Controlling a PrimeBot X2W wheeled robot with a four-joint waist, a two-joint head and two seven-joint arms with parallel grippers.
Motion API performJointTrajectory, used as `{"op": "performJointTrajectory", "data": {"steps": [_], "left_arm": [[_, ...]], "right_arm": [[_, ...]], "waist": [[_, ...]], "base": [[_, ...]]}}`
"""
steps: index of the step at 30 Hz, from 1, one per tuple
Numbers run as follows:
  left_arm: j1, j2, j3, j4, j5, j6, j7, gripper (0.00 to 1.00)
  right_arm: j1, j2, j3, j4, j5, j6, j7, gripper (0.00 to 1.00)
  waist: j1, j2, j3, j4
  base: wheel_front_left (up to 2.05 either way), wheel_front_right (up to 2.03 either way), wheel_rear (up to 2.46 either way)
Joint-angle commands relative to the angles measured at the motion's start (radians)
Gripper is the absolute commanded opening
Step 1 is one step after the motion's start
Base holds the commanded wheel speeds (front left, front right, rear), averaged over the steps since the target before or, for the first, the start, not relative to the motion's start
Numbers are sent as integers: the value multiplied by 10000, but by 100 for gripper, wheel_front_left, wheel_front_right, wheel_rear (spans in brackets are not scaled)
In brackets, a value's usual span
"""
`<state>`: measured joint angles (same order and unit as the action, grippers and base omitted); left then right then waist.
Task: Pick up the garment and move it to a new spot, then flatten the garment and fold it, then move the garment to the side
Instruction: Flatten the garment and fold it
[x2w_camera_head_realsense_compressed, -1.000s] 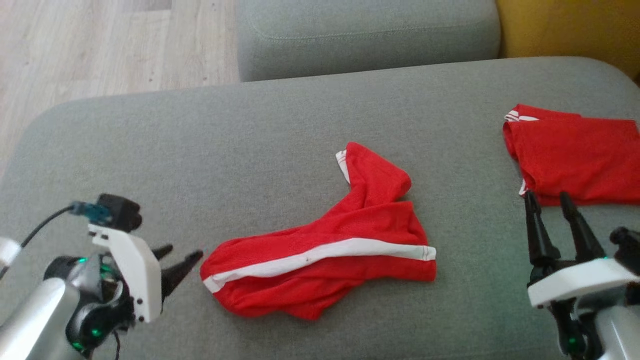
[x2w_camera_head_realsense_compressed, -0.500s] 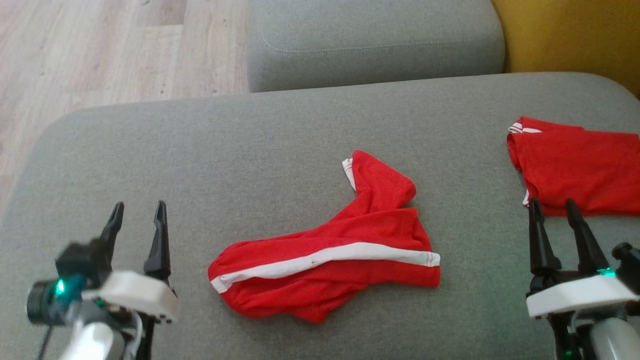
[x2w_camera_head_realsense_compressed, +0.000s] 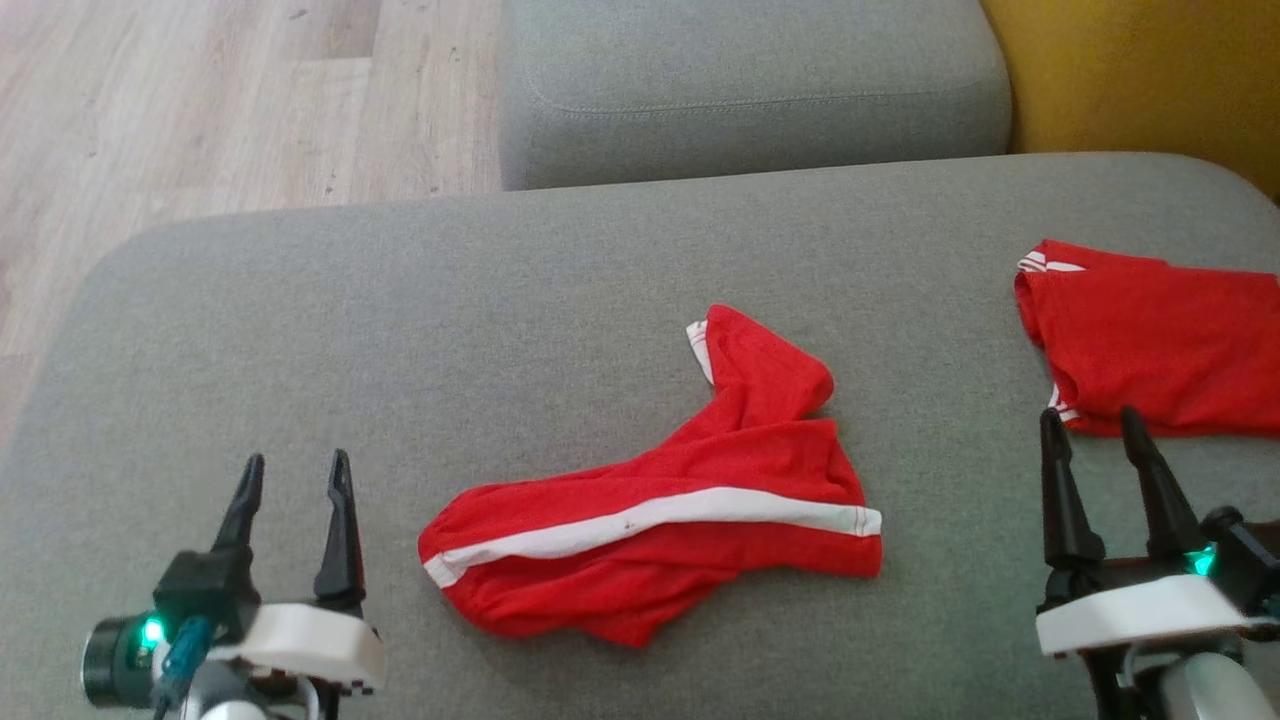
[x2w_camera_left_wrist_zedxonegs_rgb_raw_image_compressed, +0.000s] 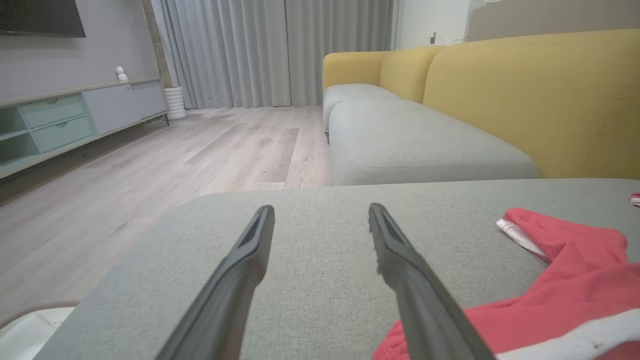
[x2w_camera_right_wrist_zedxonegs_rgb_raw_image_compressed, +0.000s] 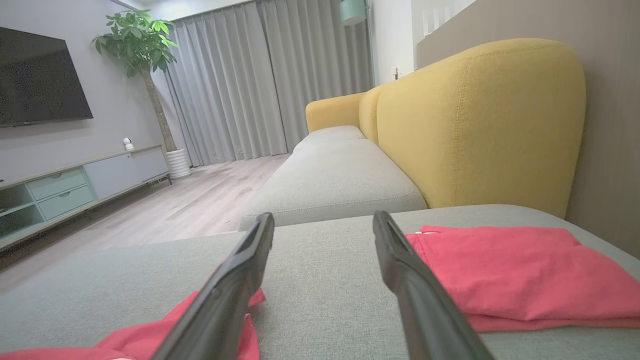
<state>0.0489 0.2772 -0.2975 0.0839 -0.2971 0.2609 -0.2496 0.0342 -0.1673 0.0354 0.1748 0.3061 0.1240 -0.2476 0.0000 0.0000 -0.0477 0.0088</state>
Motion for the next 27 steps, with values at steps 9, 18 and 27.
{"op": "performJointTrajectory", "data": {"steps": [9, 18, 27], "left_arm": [[-331, -572, 1292, 44, 579, -674, -121, 100], [-859, -654, 1288, 1024, -923, -1968, 2027, 100], [-2067, 153, 997, 1024, -3026, -3015, 7555, 100]], "right_arm": [[-225, -103, 447, -110, -44, 67, -5, 100], [-647, -699, 2208, 510, 1775, 67, 2849, 100], [-1439, -1272, 2994, 1053, 3279, 67, 5500, 100]], "waist": [[0, 0, 59, -10], [0, 0, 144, 114], [0, 0, 436, 481]], "base": [[0, 0, 0], [0, 0, 0], [0, 0, 0]]}}
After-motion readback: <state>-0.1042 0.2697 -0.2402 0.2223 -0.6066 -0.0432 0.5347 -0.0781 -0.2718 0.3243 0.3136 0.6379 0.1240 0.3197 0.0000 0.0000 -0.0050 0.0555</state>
